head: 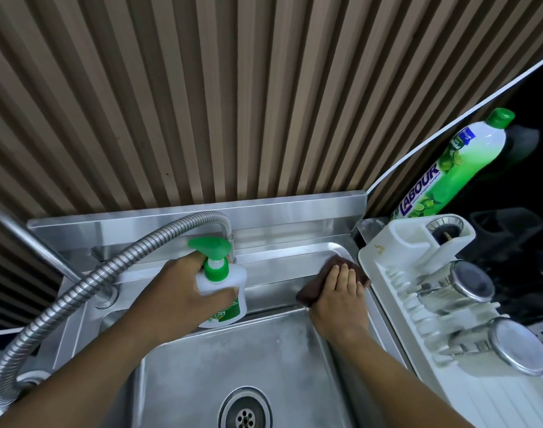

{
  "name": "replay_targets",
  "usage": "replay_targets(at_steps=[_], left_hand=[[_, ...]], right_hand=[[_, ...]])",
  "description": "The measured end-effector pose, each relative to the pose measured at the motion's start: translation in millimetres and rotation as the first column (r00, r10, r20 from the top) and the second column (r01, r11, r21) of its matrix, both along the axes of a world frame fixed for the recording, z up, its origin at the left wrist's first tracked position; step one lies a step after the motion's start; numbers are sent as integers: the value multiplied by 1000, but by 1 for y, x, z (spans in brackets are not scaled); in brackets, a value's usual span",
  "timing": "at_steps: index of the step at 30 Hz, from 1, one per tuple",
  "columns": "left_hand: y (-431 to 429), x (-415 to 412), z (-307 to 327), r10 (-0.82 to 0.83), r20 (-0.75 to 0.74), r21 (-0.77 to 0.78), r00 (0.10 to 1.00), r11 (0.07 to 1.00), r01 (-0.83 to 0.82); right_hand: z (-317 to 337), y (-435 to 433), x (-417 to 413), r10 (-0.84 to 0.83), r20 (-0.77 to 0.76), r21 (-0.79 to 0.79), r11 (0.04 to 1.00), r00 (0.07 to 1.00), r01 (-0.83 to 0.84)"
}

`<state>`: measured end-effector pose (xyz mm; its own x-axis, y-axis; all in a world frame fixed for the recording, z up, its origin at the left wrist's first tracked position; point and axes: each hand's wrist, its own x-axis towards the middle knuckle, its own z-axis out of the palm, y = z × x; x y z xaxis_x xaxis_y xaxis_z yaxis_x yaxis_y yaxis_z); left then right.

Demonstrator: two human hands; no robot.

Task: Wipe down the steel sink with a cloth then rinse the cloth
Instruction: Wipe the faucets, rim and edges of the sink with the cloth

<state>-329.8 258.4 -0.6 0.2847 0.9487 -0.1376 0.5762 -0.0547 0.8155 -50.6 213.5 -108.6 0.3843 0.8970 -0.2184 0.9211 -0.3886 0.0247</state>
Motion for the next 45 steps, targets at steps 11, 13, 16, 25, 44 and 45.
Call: replay_targets(at_steps=[11, 13, 16, 25, 44, 45], left_hand=[[-2, 3, -5, 2, -10, -1, 1000, 1000, -2], [-2, 3, -4, 1, -11, 8, 1000, 1000, -1], [-3, 2, -4, 1, -23, 16, 1000, 1000, 0], [-6, -1, 1, -18, -12, 27, 1000, 999, 18], [-17, -15, 13, 13, -153, 97, 988, 995, 2], [-19, -17, 13, 15, -162, 102, 987, 995, 2]], right_hand=[[-6, -2, -4, -3, -14, -48, 999, 1000, 2], [-5, 10, -2, -34, -42, -42, 999, 999, 32], [4, 45, 5, -114, -221, 7, 993, 969, 118], [4, 76, 8, -187, -277, 150, 961, 943, 234], [-10, 82, -94, -102, -995, -51, 270, -24, 961], [-13, 81, -96, -74, -996, -71, 257, -54, 964]])
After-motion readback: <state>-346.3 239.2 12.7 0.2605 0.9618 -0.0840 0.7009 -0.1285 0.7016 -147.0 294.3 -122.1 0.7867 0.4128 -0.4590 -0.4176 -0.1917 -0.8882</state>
